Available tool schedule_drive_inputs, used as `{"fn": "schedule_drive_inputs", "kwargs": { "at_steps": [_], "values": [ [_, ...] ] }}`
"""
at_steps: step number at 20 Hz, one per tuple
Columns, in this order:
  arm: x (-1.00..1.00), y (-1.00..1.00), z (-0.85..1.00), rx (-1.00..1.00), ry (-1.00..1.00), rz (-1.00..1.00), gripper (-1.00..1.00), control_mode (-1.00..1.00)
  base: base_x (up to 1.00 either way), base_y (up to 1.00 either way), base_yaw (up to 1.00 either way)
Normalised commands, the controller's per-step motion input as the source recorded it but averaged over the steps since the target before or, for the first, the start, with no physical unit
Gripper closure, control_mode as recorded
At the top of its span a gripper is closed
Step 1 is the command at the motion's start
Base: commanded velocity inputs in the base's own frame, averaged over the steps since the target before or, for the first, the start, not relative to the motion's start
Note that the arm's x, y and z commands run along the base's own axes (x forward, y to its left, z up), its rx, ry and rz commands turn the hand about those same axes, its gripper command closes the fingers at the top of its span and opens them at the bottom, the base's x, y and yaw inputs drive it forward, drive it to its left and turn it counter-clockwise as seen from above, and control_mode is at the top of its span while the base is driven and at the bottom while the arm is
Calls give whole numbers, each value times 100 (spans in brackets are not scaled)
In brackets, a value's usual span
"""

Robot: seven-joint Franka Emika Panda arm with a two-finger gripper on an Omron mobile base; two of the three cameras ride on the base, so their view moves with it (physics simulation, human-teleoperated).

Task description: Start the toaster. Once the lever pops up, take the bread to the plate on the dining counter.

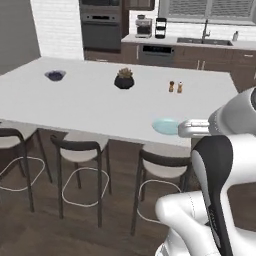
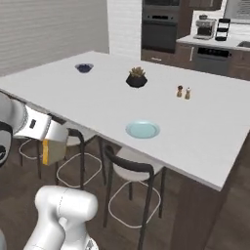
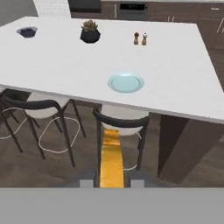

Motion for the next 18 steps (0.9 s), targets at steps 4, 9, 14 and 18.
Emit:
{"fn": "schedule_drive_inputs", "kwargs": {
  "at_steps": [4,9,14,18],
  "values": [
    [0,0,0,0,0,0,100,100,61,35,-67],
    [0,0,0,0,0,0,100,100,95,28,-51],
    [0,0,0,0,0,0,100,100,100,19,-38],
    [25,0,-1,9,1,-1,100,-100,39,8,-9]
  ]
}}
